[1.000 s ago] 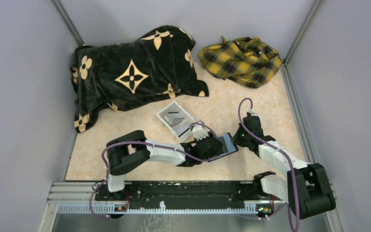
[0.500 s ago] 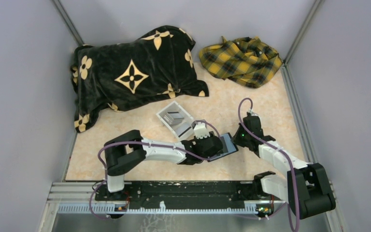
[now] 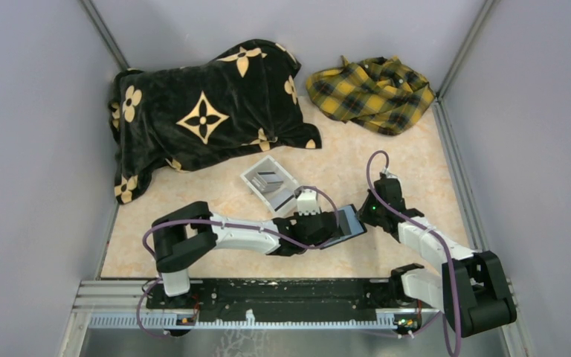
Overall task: Put the credit cards into the card holder
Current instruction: Insert the credit card into the card holder.
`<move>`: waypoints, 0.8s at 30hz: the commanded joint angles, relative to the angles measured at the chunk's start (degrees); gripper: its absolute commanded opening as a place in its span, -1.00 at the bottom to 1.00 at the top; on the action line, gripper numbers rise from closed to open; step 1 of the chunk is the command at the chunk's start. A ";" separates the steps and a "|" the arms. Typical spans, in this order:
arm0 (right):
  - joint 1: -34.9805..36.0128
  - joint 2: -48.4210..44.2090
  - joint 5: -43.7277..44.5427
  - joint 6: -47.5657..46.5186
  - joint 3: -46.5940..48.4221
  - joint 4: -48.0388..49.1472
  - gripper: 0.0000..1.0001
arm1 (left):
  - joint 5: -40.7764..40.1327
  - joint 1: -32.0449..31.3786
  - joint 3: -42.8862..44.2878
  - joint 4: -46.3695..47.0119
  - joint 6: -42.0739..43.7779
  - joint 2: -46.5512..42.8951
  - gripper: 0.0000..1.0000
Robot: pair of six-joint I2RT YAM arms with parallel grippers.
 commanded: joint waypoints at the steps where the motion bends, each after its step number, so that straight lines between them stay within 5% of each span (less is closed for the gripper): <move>1: -0.44 0.27 0.29 -0.20 -0.22 -0.46 -1.00 | 1.04 -0.48 -0.41 4.37 9.27 -0.87 -0.74; 9: -0.45 0.38 0.07 -0.18 -0.47 -0.35 -1.00 | 4.73 -0.71 3.49 6.13 20.86 3.19 -1.00; 24: -0.40 0.41 -0.05 -0.03 -0.90 -0.09 -1.00 | 6.49 -1.13 8.34 1.58 23.76 8.14 -1.00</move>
